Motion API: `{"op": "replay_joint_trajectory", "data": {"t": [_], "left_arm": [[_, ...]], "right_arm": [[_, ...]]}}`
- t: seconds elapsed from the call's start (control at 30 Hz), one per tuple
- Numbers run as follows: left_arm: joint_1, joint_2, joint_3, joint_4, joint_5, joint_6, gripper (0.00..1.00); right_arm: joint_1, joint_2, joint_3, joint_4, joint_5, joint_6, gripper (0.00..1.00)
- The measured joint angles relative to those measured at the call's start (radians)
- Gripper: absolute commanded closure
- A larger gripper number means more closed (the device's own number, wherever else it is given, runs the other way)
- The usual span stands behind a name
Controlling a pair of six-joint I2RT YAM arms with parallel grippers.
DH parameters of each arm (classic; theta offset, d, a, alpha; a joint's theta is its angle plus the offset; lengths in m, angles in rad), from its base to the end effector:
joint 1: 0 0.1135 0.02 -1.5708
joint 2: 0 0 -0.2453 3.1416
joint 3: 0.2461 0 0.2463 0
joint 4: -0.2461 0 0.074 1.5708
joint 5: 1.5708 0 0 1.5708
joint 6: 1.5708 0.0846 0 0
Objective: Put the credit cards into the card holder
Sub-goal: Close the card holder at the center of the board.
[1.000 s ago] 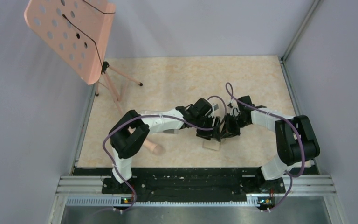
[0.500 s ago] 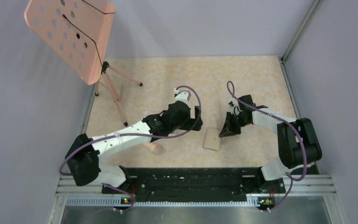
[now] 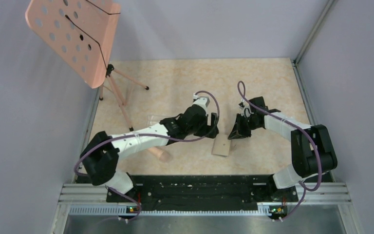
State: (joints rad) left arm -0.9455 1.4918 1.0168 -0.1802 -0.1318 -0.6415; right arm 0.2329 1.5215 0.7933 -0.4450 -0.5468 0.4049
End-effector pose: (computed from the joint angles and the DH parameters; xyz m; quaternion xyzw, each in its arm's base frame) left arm 0.2231 -0.2900 0.2060 0.1068 0.8892 -0.2729 0.3514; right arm 0.2650 0.1081 0.1095 0.0280 0.9450 0.3110 0.0976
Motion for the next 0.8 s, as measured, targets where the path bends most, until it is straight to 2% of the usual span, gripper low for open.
{"op": "replay_joint_trajectory", "data": {"t": [0.43,0.6,0.8], "left_arm": [[-0.067,0.331,0.258,-0.005,0.341,0.015,0.38],[-0.088,0.419,0.34,-0.034,0.397,0.017,0.44],[-0.094,0.465,0.386,-0.07,0.4,0.016,0.53]], "right_arm": [[-0.019,0.046,-0.029,0.04,0.003,0.008,1.0],[-0.031,0.046,-0.041,0.056,-0.015,0.008,1.0],[-0.042,0.05,-0.047,0.066,-0.035,0.011,1.0]]}}
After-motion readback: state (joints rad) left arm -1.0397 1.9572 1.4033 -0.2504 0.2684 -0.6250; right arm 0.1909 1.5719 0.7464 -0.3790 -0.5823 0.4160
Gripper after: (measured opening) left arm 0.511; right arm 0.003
